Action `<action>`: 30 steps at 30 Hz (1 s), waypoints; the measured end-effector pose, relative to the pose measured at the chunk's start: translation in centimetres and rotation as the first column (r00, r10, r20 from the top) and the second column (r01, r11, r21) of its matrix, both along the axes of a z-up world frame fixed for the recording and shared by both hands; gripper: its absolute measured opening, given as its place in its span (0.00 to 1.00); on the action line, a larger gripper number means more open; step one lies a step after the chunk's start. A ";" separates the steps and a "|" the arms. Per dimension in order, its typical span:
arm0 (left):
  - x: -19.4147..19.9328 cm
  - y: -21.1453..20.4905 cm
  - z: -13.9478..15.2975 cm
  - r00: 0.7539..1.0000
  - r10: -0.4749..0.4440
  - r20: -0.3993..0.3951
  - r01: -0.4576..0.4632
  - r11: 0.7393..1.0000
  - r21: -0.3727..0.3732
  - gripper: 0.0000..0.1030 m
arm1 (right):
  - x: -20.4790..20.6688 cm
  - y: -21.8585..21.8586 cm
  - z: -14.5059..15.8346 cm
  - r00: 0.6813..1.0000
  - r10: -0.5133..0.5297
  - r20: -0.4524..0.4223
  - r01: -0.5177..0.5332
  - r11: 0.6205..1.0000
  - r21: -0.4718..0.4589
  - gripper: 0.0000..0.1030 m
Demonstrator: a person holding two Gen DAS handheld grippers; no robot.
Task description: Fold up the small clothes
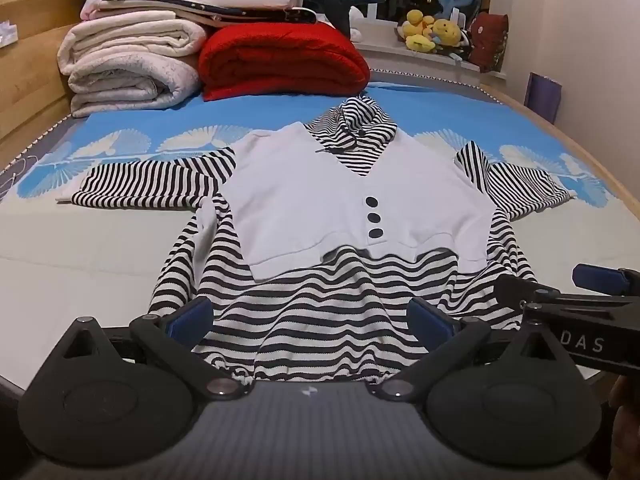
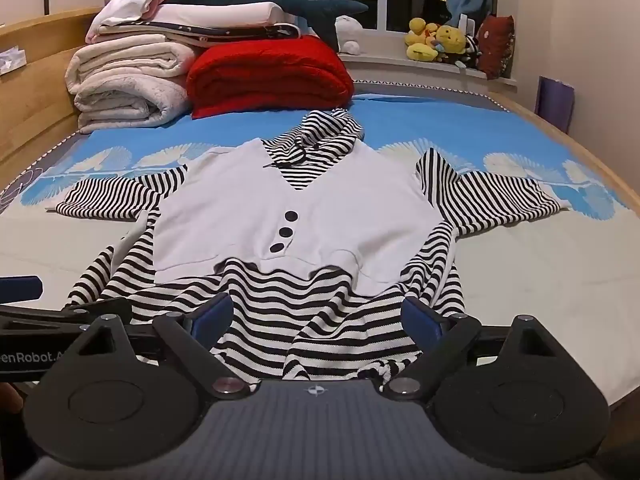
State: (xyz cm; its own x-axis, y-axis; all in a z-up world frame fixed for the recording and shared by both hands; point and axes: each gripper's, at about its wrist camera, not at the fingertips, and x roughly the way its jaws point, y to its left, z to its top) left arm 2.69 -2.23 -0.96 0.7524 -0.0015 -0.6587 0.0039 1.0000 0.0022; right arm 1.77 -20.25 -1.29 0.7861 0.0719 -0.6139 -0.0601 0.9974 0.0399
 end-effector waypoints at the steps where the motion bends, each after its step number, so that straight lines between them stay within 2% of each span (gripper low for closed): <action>1: 0.0 0.1 0.0 1.000 0.001 0.002 -0.001 1.000 0.001 1.00 | 0.1 0.0 -0.1 1.000 -0.001 -0.005 0.001 1.000 -0.003 0.89; 12: 0.9 1.3 0.1 0.999 0.046 0.003 -0.045 0.999 -0.018 1.00 | 0.5 1.3 -0.6 1.000 0.030 0.000 -0.030 0.998 -0.052 0.89; 17: 0.9 1.4 0.1 0.999 0.043 0.004 -0.043 0.999 -0.029 1.00 | 0.7 1.9 -1.0 0.999 0.045 -0.002 -0.045 0.998 -0.034 0.88; 23: 0.8 1.0 0.1 1.000 0.021 0.007 -0.021 1.000 -0.022 1.00 | 0.4 2.8 -1.0 0.997 0.072 0.018 -0.071 0.995 -0.076 0.88; 30: 1.1 1.1 -0.1 1.000 0.026 -0.003 -0.026 0.999 -0.029 1.00 | 0.6 2.1 -1.0 0.999 0.040 0.015 -0.039 0.996 -0.077 0.88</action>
